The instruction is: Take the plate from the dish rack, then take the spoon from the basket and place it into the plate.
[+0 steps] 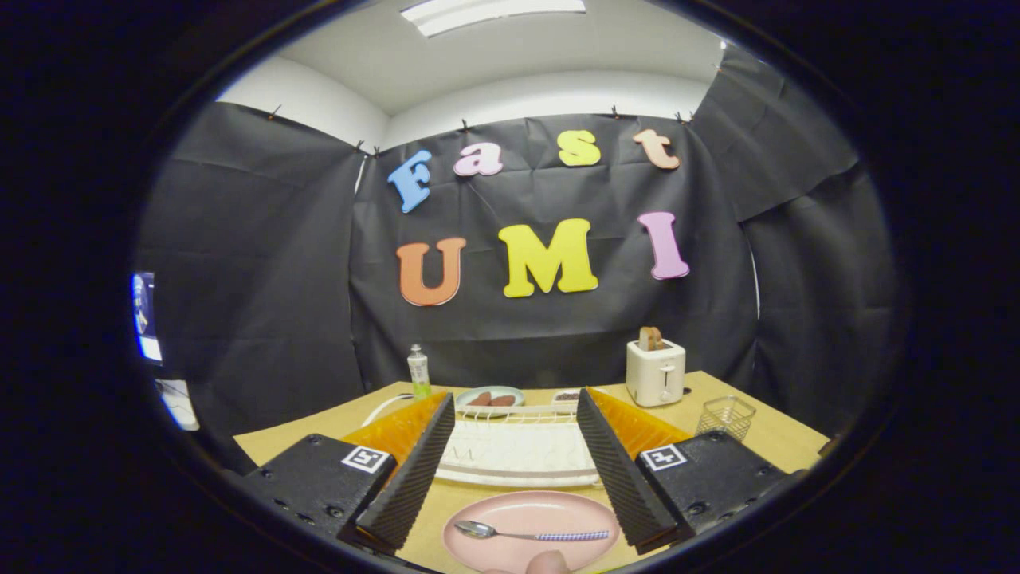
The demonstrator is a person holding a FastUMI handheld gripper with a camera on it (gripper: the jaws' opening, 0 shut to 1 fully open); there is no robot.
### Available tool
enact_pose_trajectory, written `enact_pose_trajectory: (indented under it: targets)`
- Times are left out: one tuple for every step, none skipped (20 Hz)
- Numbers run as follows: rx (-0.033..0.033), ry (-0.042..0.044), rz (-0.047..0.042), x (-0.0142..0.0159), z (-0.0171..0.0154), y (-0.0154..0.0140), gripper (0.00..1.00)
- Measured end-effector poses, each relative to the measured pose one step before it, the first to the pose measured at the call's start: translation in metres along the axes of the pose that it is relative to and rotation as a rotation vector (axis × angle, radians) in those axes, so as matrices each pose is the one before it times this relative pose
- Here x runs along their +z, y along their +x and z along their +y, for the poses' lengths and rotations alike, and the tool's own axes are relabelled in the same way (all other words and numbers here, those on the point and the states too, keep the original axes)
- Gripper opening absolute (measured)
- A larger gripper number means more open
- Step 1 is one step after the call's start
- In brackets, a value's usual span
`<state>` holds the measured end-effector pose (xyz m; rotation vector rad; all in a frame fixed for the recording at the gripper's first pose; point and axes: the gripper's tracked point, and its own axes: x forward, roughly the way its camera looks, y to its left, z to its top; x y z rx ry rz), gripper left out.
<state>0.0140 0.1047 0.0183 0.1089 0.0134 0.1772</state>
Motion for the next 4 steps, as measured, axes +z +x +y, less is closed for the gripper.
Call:
enact_pose_trajectory:
  targets:
    - [-0.00471, -0.00900, 0.00125, -0.00055, 0.00030, 0.00202, 0.99]
    - [-0.00533, -0.00430, 0.00388, -0.00109, -0.00043, 0.00047, 0.99]
    - [0.00051, 0.00629, -0.00138, 0.00033, 0.00069, 0.00095, 0.99]
    - [0.00058, 0.00487, 0.00084, -0.00001, 0.00139, -0.00027, 0.99]
